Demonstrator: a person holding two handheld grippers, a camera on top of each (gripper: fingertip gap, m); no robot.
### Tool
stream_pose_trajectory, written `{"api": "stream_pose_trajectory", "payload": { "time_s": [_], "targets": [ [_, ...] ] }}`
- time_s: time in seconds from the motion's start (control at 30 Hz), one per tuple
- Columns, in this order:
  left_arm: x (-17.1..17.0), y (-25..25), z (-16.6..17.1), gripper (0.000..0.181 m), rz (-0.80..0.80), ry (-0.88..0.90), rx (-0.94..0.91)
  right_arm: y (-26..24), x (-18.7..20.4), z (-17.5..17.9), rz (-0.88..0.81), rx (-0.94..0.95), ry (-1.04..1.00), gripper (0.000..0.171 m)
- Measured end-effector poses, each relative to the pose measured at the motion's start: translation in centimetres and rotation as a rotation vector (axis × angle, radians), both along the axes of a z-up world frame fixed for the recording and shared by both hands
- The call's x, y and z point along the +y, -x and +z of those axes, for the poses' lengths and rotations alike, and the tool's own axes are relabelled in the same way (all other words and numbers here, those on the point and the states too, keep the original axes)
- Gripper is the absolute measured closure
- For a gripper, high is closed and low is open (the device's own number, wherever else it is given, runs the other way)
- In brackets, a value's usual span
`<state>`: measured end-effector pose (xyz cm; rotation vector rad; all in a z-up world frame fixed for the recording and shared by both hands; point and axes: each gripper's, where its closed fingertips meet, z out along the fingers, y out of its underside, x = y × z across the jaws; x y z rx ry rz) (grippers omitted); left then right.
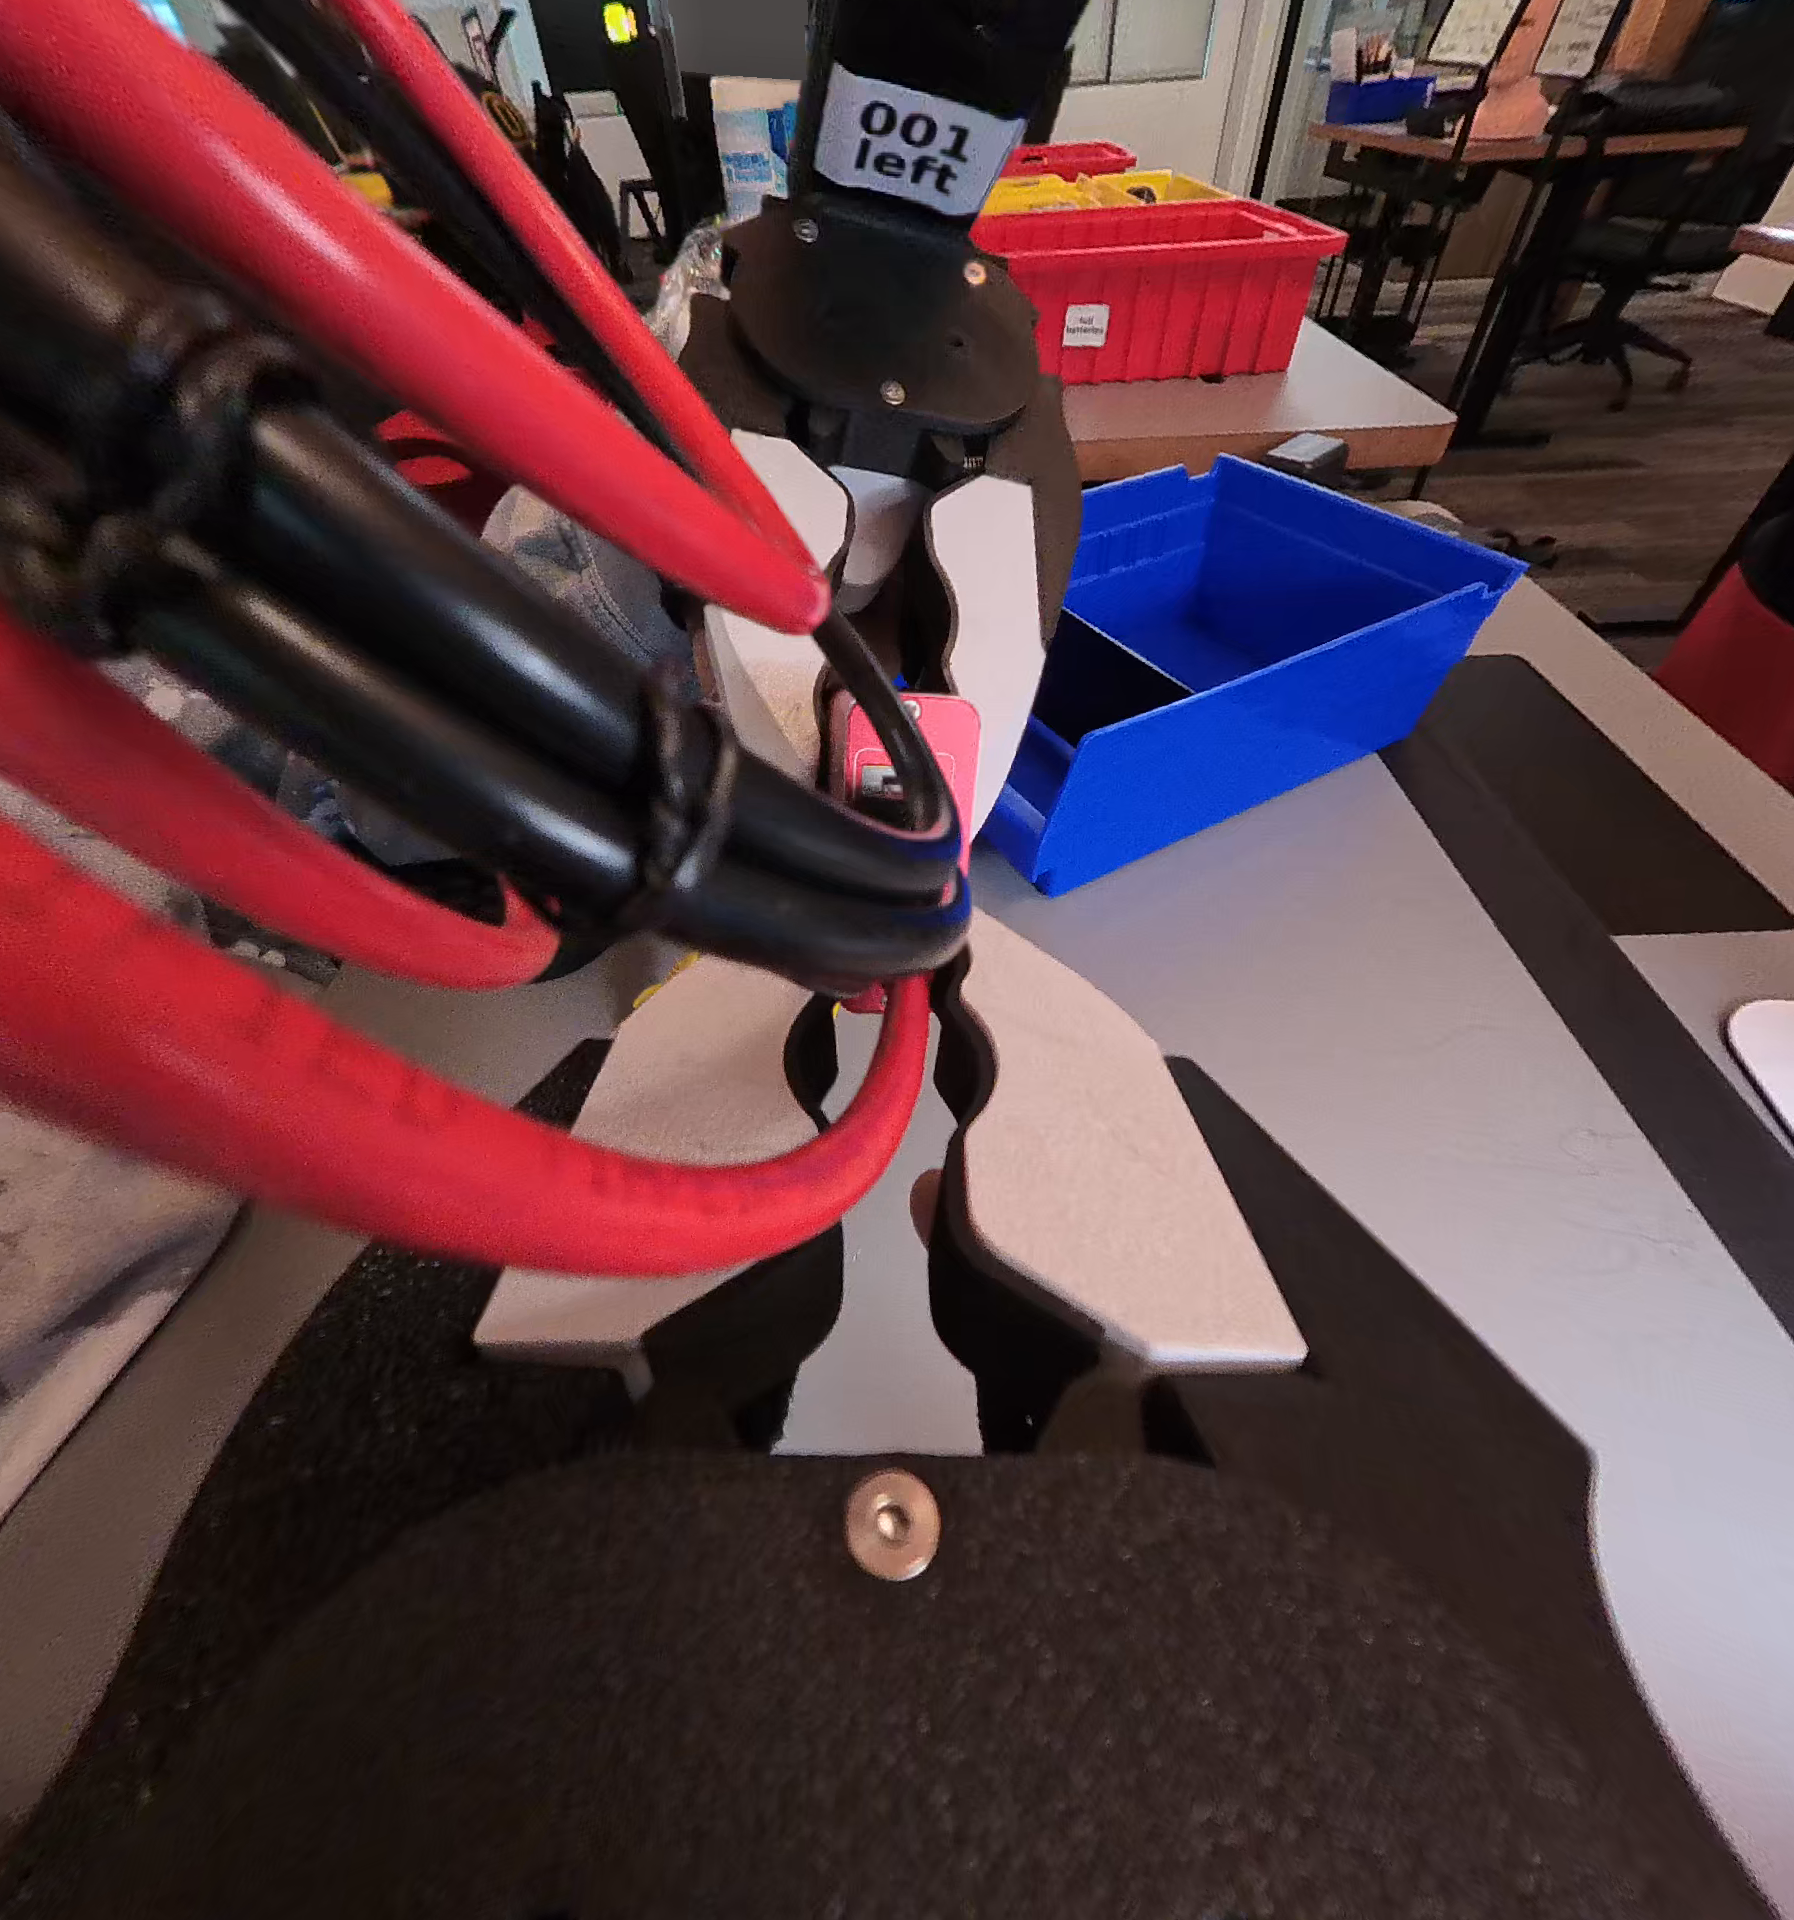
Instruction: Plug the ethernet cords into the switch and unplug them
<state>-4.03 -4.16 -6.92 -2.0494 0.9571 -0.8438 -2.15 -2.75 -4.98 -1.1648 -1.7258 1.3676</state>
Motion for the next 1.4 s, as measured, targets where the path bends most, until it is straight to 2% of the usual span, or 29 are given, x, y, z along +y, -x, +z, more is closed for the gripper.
{"api": "stream_pose_trajectory", "payload": {
  "time_s": [0.23, 0.83, 1.03, 1.07, 1.17, 1.4],
  "targets": [
    [0.5, 0.1, -0.1, 0.153, 0.028, -0.01, 0.004, 0.1, 0.6, -0.1, -0.014, 0.018, 0.01, 0.157],
    [-1.0, -0.1, -1.5, 0.154, -0.065, 0.126, -0.02, -0.5, -0.7, -1.3, 0.089, -0.036, 0.131, 0.157],
    [-0.1, 0.8, -1.6, 0.154, 0.001, 0.094, 0.02, 0.6, 0.5, -1.6, -0.014, -0.056, 0.044, 0.157],
    [0.1, 1.1, -1.7, 0.154, 0.02, 0.084, 0.033, 1.0, 0.8, -1.6, -0.038, -0.05, 0.041, 0.161],
    [0.5, 1.7, -1.9, 0.154, 0.062, 0.059, 0.075, 1.8, 1.6, -1.6, -0.098, -0.031, 0.029, 0.156],
    [1.2, 1.9, -1.4, 0.153, 0.079, 0.039, 0.032, 1.3, 2.3, -1.1, -0.104, 0.022, 0.055, 0.158]
  ]
}}
